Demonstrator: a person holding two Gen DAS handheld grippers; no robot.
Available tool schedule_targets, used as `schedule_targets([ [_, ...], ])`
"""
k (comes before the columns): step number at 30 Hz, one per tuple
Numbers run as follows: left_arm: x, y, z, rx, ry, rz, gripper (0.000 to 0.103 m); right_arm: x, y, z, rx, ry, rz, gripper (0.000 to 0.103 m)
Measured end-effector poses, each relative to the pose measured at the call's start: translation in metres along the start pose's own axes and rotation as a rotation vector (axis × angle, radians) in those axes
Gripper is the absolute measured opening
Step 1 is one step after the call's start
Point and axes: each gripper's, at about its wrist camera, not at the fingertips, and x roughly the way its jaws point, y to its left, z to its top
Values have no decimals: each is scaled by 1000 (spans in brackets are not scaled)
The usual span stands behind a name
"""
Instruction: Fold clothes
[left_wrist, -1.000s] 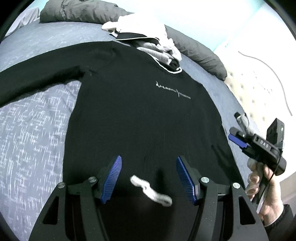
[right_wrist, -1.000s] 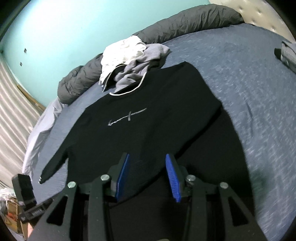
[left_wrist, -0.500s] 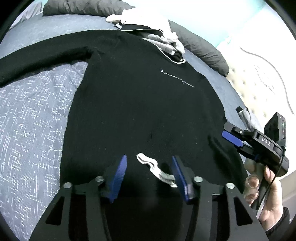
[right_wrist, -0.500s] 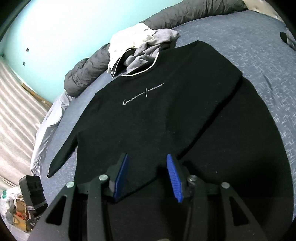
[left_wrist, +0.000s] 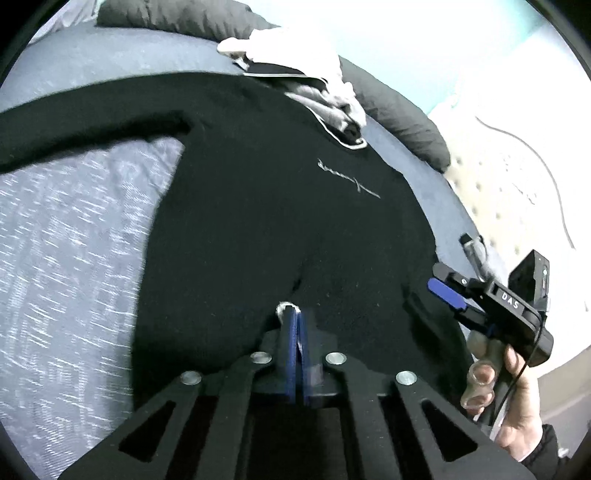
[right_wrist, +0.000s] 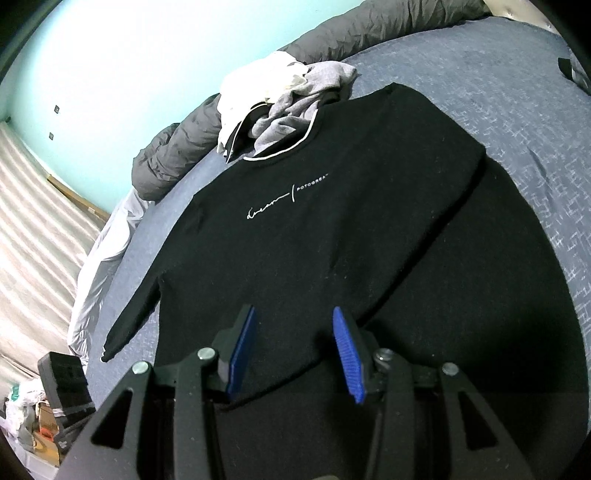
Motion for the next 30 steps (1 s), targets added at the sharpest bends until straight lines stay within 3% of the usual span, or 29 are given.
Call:
schedule_targets([
  [8, 12, 10, -5, -15, 46, 55, 3, 4, 2, -1, -4, 14, -7, 44],
  [9, 11, 10, -4, -10, 48, 64, 5, 4, 4, -1, -7, 14, -7, 44],
  [13, 9, 15, -4, -15, 52, 87, 35, 11, 12, -5, -26, 34, 4, 44],
  [23, -15, 31, -2, -10, 26, 144, 48, 29, 33, -13, -72, 82, 31, 44],
  [27, -22, 39, 2, -37, 20, 149, 49, 31, 34, -11, -75, 79, 30, 50],
  [30, -34, 46, 7, -44, 9, 186, 60, 31, 34, -9, -74, 72, 27, 51],
])
